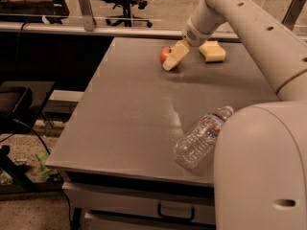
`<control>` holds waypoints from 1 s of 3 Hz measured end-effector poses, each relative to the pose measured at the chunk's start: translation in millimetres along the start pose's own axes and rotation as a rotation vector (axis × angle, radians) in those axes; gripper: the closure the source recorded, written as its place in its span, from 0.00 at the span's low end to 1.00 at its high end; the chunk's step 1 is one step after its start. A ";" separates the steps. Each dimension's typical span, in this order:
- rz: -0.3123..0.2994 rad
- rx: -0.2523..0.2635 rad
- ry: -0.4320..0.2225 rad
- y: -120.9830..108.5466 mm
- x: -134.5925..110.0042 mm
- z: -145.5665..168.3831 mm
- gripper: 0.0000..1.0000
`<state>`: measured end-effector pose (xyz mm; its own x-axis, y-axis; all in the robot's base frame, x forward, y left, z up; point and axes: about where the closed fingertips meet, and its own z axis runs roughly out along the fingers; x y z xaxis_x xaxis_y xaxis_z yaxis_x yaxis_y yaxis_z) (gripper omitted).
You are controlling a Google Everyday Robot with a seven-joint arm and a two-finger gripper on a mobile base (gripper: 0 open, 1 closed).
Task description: Pick apple
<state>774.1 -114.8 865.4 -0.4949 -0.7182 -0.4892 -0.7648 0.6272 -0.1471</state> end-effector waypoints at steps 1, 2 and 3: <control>-0.006 -0.022 0.003 6.1 -7.1 13.3 0.00; -0.007 -0.060 0.012 14.5 -9.0 23.3 0.15; -0.009 -0.095 0.015 22.4 -9.0 23.4 0.39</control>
Offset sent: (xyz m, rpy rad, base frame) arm 0.0016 0.0299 -0.0192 0.0368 0.0844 0.0533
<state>771.1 -87.3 846.4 -0.4929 -0.7287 -0.4755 -0.8048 0.5895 -0.0691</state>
